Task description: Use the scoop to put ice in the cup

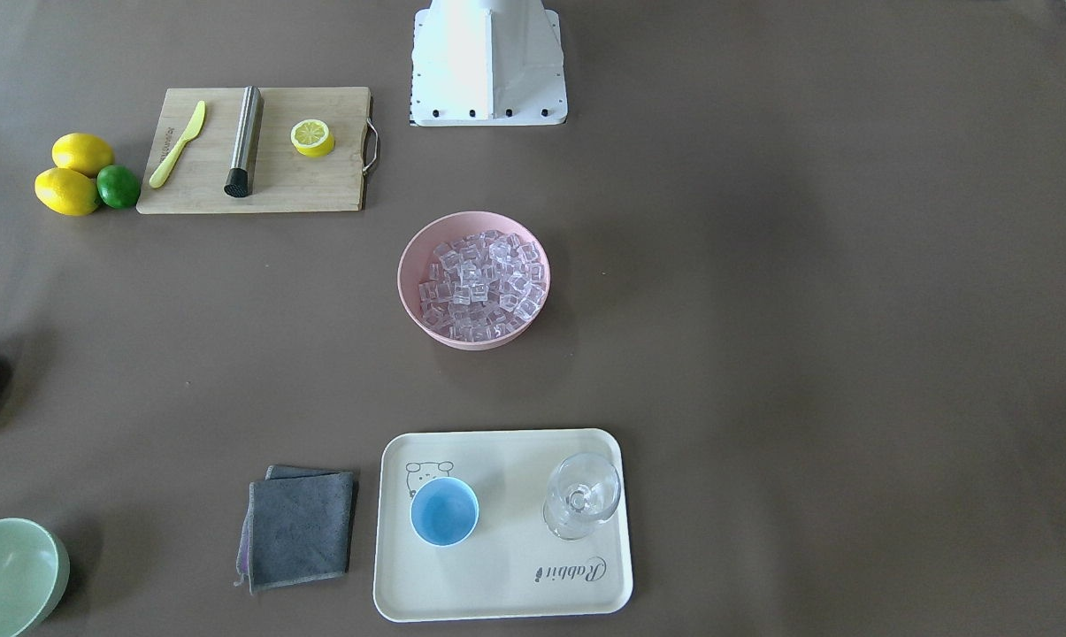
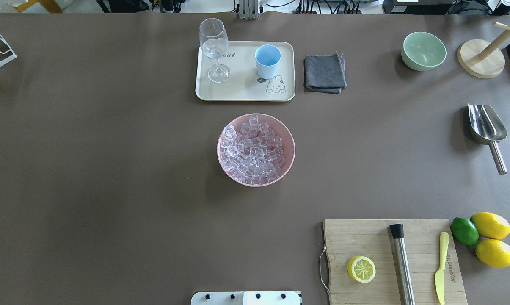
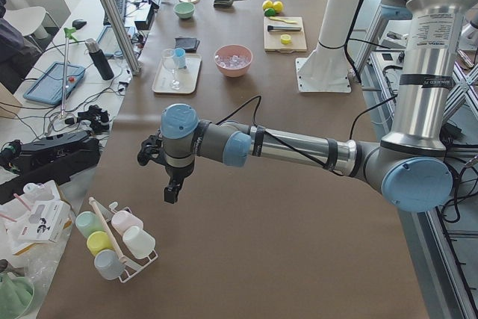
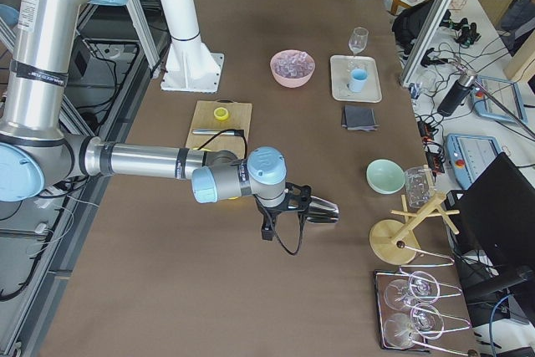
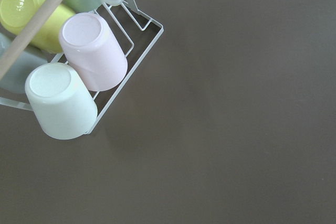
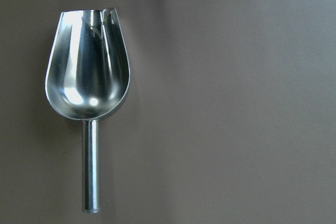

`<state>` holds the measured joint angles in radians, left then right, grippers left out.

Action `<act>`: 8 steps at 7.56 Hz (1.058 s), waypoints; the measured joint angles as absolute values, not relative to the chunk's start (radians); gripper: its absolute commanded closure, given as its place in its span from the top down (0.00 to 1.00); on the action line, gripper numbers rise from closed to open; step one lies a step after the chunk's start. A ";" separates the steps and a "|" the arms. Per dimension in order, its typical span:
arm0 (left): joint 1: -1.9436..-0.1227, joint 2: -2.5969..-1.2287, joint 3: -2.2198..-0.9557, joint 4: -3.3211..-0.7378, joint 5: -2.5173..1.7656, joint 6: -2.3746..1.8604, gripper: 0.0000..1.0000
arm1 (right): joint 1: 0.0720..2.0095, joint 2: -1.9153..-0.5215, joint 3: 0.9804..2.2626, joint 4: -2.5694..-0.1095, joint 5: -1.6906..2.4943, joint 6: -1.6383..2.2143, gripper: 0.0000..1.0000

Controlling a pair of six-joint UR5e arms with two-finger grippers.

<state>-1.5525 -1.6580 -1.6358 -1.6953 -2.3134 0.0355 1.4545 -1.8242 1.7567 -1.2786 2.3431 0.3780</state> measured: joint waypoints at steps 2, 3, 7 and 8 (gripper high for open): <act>-1.500 -1.655 -1.684 -1.695 -2.314 0.035 0.99 | 1.316 -1.826 1.752 -1.094 2.274 0.628 0.99; -1.459 -1.654 -1.721 -1.695 -2.315 0.035 0.99 | 1.259 -1.826 1.753 -1.031 2.234 0.713 0.97; -1.309 -1.660 -1.853 -1.702 -2.316 0.037 0.99 | 1.072 -1.841 1.750 -0.846 2.001 0.929 0.91; -1.256 -1.665 -1.891 -1.702 -2.316 0.037 0.99 | 1.039 -1.850 1.743 -0.802 1.956 0.972 0.87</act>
